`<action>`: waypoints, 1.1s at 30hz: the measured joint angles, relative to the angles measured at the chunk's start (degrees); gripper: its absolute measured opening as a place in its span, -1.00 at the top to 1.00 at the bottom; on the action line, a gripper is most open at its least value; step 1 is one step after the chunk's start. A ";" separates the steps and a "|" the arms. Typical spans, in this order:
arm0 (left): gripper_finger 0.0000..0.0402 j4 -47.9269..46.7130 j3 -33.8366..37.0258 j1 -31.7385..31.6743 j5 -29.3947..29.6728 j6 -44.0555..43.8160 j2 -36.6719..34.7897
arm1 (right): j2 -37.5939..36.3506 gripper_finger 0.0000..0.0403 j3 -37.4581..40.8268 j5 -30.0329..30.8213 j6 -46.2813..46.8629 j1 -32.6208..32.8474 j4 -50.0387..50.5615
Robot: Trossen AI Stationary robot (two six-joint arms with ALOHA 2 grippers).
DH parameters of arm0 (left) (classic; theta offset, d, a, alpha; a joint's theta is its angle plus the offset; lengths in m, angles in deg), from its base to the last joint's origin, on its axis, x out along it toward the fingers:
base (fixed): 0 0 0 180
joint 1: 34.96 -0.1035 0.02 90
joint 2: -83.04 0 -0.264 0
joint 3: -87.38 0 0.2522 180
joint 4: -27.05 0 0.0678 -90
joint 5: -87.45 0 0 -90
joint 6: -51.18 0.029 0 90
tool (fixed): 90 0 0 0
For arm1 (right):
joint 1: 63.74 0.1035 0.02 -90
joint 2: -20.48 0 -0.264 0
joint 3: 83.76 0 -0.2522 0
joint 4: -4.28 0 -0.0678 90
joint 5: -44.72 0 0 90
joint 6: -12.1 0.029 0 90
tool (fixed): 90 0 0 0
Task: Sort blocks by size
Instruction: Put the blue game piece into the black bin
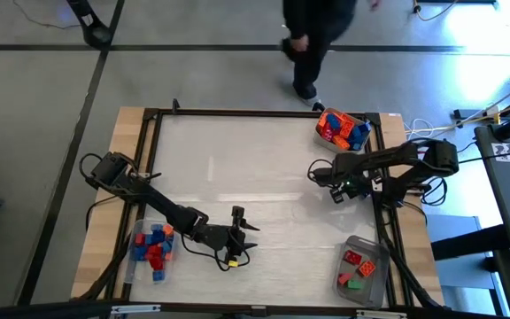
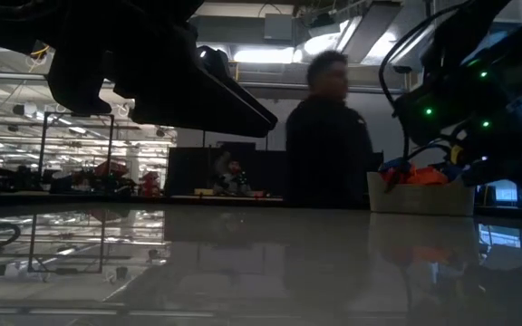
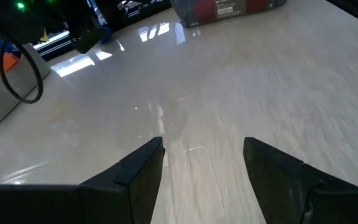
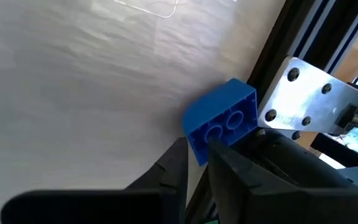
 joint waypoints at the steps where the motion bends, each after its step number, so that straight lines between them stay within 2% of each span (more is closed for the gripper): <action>1: -0.05 0.00 0.00 0.01 -0.01 0.00 0.00 | 0.00 0.70 -0.02 -0.05 -0.06 -0.48 0.00; 7: -0.05 -0.05 0.00 0.05 0.00 -0.05 0.00 | 0.73 0.70 0.14 0.50 -0.76 -2.83 -0.26; 13: -0.05 -0.52 0.00 0.05 0.00 -0.26 0.00 | 3.16 0.70 0.16 -1.88 -3.81 -4.35 -0.38; 20: -0.05 -0.78 0.00 0.05 0.00 -0.36 0.00 | 3.74 0.70 1.22 -4.23 -8.88 -4.19 -8.69; 28: -0.05 -0.84 0.00 0.02 -0.02 -0.23 0.00 | 3.58 0.70 1.34 -3.94 -10.55 -4.11 -9.09; 33: -0.05 -0.86 0.00 -0.01 -0.02 -0.22 0.00 | 3.58 0.70 1.00 -3.87 -11.59 -1.87 -10.29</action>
